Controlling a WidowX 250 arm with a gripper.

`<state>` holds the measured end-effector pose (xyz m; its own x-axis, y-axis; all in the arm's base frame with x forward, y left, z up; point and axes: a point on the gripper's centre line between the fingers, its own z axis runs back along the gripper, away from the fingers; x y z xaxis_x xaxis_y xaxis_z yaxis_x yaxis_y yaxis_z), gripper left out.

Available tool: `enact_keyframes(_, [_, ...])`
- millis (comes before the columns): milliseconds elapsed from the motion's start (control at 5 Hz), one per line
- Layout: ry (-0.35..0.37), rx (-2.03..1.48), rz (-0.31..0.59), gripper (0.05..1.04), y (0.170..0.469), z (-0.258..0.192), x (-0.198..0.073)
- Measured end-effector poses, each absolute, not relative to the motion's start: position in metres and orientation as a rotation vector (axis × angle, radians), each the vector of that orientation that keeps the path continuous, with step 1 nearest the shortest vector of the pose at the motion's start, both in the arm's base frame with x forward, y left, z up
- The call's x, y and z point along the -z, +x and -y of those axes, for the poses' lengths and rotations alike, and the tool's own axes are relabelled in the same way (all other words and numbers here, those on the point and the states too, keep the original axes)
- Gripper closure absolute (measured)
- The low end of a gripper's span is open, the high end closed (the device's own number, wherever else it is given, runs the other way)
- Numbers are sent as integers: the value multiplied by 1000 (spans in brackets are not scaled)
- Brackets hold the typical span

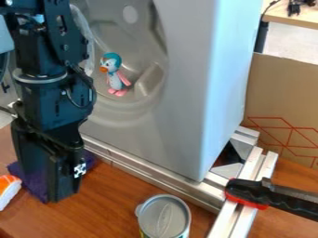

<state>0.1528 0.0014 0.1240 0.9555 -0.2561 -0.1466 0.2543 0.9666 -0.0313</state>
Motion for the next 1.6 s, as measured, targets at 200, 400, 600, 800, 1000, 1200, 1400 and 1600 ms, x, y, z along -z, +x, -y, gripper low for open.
enact_keyframes(200, [-13, 254, -163, 83, 151, -1, -122])
enact_keyframes(400, [100, 238, -34, 83, 177, 22, -113])
enact_keyframes(600, [104, 259, -43, 83, 196, 43, -92])
enact_keyframes(800, [75, 297, 13, 83, 210, 60, -81])
enact_keyframes(1000, [45, 255, 130, 83, 230, 72, -76])
enact_keyframes(1200, [34, 229, 216, 83, 244, 77, -75])
enact_keyframes(1400, [32, 160, 286, 83, 253, 76, -73])
enact_keyframes(1600, [5, 124, 311, 83, 257, 79, -66])
